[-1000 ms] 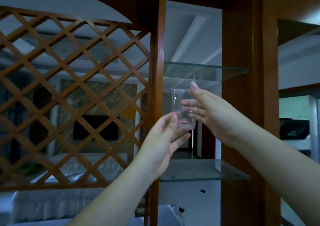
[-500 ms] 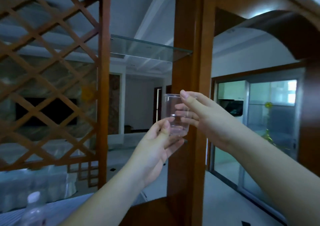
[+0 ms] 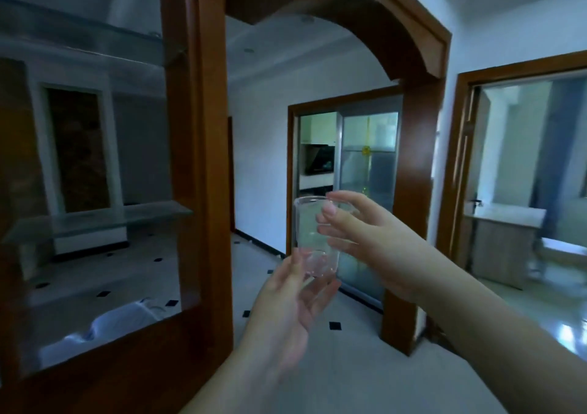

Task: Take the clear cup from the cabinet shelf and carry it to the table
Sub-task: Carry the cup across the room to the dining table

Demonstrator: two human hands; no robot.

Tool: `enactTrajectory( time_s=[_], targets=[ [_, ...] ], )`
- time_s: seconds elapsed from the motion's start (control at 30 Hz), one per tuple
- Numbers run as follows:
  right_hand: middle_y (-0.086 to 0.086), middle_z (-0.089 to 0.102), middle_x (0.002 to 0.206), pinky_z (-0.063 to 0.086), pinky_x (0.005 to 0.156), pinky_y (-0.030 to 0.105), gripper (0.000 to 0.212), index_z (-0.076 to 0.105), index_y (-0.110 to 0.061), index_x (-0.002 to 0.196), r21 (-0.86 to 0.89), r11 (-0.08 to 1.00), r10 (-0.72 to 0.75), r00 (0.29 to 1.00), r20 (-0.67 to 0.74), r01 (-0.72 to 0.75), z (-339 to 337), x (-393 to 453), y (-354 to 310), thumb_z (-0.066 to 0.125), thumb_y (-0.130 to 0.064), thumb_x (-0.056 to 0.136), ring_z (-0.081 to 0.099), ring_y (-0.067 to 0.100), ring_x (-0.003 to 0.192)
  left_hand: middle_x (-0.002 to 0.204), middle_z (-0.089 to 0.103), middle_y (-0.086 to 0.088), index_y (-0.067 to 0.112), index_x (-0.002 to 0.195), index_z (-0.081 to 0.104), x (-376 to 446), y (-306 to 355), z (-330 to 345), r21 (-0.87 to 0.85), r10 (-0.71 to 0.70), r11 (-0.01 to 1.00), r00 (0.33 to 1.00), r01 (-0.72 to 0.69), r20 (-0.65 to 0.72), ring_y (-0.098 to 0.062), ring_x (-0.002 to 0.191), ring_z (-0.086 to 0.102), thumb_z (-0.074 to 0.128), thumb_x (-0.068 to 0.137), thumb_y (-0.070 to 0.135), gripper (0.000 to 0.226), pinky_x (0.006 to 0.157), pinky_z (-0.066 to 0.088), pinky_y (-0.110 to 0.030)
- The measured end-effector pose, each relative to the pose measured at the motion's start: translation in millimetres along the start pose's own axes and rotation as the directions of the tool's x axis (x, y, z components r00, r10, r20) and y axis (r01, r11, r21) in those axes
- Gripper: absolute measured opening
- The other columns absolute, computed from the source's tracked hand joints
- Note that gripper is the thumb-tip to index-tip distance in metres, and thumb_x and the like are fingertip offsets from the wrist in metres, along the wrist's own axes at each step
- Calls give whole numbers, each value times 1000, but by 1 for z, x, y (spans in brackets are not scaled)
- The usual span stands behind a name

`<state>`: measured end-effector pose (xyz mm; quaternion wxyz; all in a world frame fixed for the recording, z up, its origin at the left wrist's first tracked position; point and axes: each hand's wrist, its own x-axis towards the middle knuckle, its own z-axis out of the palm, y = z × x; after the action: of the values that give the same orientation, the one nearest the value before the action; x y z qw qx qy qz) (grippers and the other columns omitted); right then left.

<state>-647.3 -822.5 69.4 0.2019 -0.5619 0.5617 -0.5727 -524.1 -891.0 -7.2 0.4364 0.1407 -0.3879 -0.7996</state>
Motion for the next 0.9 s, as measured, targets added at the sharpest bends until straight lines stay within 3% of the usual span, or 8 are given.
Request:
enactTrajectory(
  time_s=[0.1,0.2,0.33,0.4,0.53,0.77,0.9],
  targets=[
    [-12,67,111,46,96,37,73,45,-46,127,-80,996,46,999,-28,-48,-32,-27,12,66,-74,64,63,5,103,105,76,-18,4,118,67,-3,-38,19,-49,-83,995,996,84,22,-34,98,73,66,78,33,49,66,61,-33],
    [-15,66,106,47,82,24,71,42,-46,130,-121,989,74,995,-73,-83,-60,-50,25,64,-71,68,63,-4,93,103,76,-18,3,117,67,-3,-68,38,-50,-156,986,986,159,51,-34,97,73,65,82,29,43,65,61,-32],
    [-14,66,106,48,77,19,74,42,-39,133,-85,990,93,979,-182,-110,-93,-69,44,66,-64,68,63,-3,95,108,75,-19,4,119,66,6,-101,62,-20,-255,966,960,259,116,-31,100,73,66,80,29,47,68,61,-30],
    [-21,66,102,47,66,14,72,43,-42,132,-63,989,113,965,-238,-132,-109,-74,56,67,-65,68,61,-9,92,110,75,-19,6,117,68,15,-117,71,-7,-309,949,935,315,175,-30,100,73,68,77,29,47,70,61,-31],
    [-19,63,111,49,64,13,66,45,-43,130,-44,980,167,927,-337,-193,-135,-77,86,69,-61,71,60,-12,90,108,76,-18,8,115,69,38,-146,83,3,-408,907,876,421,256,-29,99,73,70,73,27,46,71,62,-33],
    [-18,60,111,48,55,6,67,44,-38,131,-10,969,212,850,-482,-248,-166,-84,117,75,-50,72,61,-14,82,113,74,-19,9,123,64,83,-192,103,75,-544,831,774,552,325,-30,98,74,64,91,23,35,70,61,-32],
    [-11,55,121,48,58,8,87,41,-37,131,-46,956,208,782,-587,-289,-184,-99,123,74,-64,56,61,1,97,119,71,-17,11,122,65,97,-220,123,175,-607,787,693,592,389,-30,102,72,60,96,25,30,87,59,-39]
  ],
)
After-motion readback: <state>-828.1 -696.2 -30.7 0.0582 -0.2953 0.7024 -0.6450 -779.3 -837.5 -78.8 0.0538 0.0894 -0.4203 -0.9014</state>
